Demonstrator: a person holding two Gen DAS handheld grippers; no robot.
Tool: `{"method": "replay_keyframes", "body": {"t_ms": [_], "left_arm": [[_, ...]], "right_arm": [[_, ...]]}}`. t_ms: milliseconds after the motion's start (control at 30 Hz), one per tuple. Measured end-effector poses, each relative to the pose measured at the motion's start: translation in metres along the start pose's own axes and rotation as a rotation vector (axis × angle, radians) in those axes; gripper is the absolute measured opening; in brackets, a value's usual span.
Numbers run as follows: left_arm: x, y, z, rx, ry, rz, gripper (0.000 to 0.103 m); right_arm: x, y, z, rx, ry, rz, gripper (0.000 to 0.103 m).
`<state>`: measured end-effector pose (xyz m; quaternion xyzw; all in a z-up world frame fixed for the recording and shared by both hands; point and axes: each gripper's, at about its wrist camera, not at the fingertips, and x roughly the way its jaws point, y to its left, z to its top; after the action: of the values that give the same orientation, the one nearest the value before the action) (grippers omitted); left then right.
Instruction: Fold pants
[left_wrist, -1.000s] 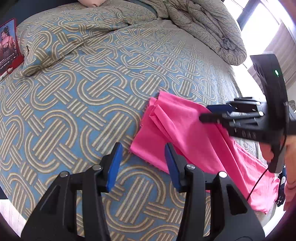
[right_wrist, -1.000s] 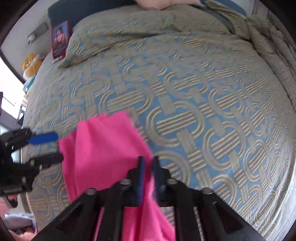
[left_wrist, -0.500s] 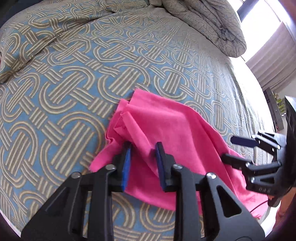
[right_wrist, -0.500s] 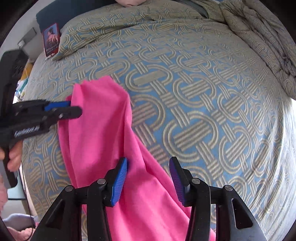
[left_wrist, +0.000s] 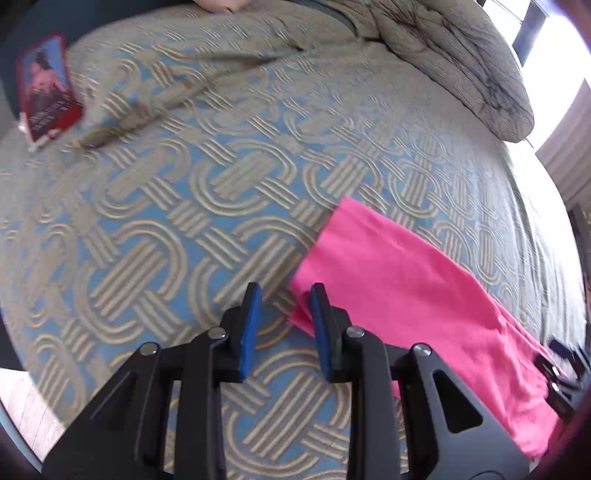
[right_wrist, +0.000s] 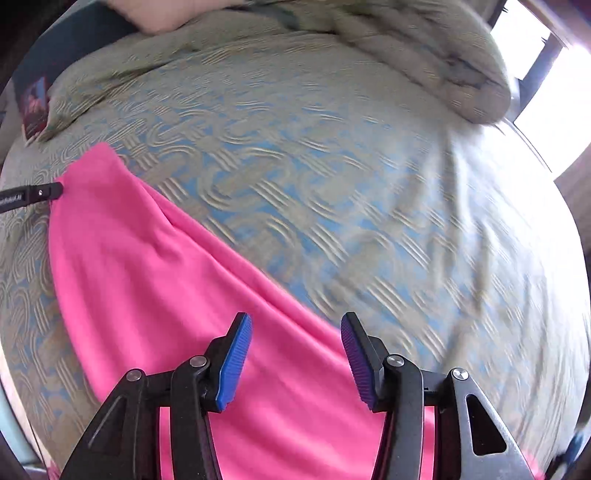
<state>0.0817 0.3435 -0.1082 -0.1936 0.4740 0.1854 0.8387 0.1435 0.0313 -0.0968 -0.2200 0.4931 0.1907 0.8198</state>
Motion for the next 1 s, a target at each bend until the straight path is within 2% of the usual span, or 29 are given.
{"method": "replay_keyframes", "body": {"t_ms": [67,133,200,333,467,600,633,667,700,733,800,900,1000], "left_arm": [[-0.014,-0.008,0.000,0.019,-0.040,0.020,0.028],[-0.028,-0.029,0.000,0.057,-0.058,-0.035,0.028],[-0.035,-0.064,-0.002,0.138,-0.048,-0.106,0.028],[-0.034,-0.149,-0.024,0.319,0.036,-0.220,0.029],[-0.024,-0.226,-0.064,0.463,0.158,-0.306,0.028],[-0.015,-0.288,-0.103,0.603,0.232,-0.359,0.031],[-0.011,-0.303,-0.112,0.642,0.235,-0.349,0.031],[-0.008,-0.314,-0.119,0.676,0.212,-0.305,0.031],[-0.001,-0.325,-0.120,0.716,0.151,-0.234,0.032],[0.002,-0.333,-0.119,0.736,0.092,-0.193,0.034],[0.010,-0.343,-0.111,0.713,0.068,-0.136,0.036],[0.004,-0.353,-0.100,0.622,0.111,-0.136,0.036],[-0.029,-0.379,-0.115,0.689,0.047,-0.183,0.036]], "right_arm": [[-0.020,-0.034,-0.037,0.109,-0.006,-0.031,0.051],[-0.040,-0.074,-0.077,0.229,0.000,-0.062,0.051],[-0.052,-0.112,-0.114,0.351,0.028,-0.110,0.052],[-0.075,-0.186,-0.189,0.553,0.115,-0.226,0.052],[-0.100,-0.230,-0.257,0.701,0.121,-0.285,0.052],[-0.112,-0.264,-0.324,0.891,0.106,-0.250,0.052],[-0.113,-0.272,-0.339,0.937,0.098,-0.230,0.052],[-0.114,-0.278,-0.353,0.982,0.088,-0.209,0.052],[-0.114,-0.284,-0.367,1.025,0.075,-0.188,0.052],[-0.114,-0.291,-0.379,1.066,0.059,-0.171,0.052],[-0.117,-0.303,-0.402,1.118,-0.012,-0.138,0.052],[-0.126,-0.317,-0.417,1.165,-0.066,-0.141,0.052],[-0.133,-0.335,-0.429,1.183,-0.081,-0.199,0.052]]}}
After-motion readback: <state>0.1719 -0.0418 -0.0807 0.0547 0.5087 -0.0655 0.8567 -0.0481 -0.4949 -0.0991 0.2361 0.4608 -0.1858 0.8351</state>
